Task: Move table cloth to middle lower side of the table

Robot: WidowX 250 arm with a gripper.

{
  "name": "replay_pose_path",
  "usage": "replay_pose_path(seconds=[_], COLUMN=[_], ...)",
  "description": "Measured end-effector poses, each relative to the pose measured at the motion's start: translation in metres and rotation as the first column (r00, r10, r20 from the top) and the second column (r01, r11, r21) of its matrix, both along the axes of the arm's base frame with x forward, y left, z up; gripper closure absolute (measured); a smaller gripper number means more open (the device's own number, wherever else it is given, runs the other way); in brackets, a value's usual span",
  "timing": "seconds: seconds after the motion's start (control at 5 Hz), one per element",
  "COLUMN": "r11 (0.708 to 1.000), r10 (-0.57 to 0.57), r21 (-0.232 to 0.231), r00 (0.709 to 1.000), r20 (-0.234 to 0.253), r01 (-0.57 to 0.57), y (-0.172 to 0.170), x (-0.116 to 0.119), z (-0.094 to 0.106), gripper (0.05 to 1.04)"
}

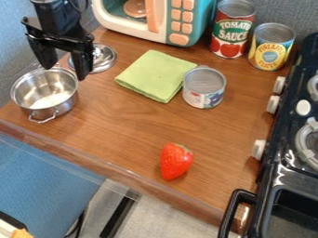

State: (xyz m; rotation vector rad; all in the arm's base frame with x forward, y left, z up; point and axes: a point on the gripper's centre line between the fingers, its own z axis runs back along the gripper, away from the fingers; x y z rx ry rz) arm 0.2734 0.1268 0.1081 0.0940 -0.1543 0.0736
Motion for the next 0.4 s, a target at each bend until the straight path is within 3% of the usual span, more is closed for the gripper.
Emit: replay_pose_path(seconds=[0.2,0.4], r11=[1.0,0.996], r10=[0.001,-0.058], r21=[-0.017,-0.062], r00=[1.0,0.998], r20=[-0.026,-0.015], r01=[-0.001,0.057], y=[-0.001,-0.019], x=[-0.001,0.02], z=[-0.009,-0.021], gripper=[0.083,0.083])
